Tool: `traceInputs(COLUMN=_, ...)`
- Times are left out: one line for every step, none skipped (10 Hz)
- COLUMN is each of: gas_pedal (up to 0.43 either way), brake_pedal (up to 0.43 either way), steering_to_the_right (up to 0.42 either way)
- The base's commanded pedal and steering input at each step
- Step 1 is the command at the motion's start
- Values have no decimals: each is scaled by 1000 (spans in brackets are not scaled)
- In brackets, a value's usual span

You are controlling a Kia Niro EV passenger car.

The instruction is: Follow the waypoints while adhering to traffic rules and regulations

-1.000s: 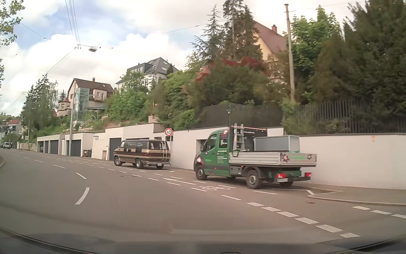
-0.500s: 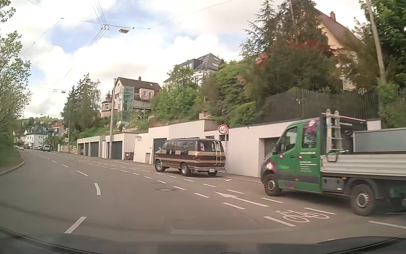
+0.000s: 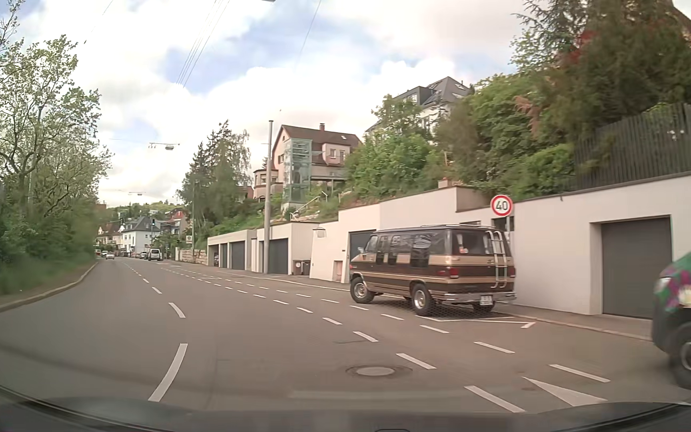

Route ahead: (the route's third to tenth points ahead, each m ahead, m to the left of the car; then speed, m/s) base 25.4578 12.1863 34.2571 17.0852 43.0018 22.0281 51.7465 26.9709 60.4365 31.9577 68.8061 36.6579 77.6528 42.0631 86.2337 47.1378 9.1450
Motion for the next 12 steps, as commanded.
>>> traceInputs(gas_pedal=98, brake_pedal=0, steering_to_the_right=-189)
traceInputs(gas_pedal=98, brake_pedal=0, steering_to_the_right=-180)
traceInputs(gas_pedal=98, brake_pedal=0, steering_to_the_right=-176)
traceInputs(gas_pedal=98, brake_pedal=0, steering_to_the_right=-162)
traceInputs(gas_pedal=98, brake_pedal=0, steering_to_the_right=-141)
traceInputs(gas_pedal=98, brake_pedal=0, steering_to_the_right=-132)
traceInputs(gas_pedal=98, brake_pedal=0, steering_to_the_right=-126)
traceInputs(gas_pedal=98, brake_pedal=0, steering_to_the_right=-125)
traceInputs(gas_pedal=98, brake_pedal=0, steering_to_the_right=-125)
traceInputs(gas_pedal=98, brake_pedal=0, steering_to_the_right=-124)
traceInputs(gas_pedal=110, brake_pedal=0, steering_to_the_right=-122)
traceInputs(gas_pedal=110, brake_pedal=0, steering_to_the_right=-119)
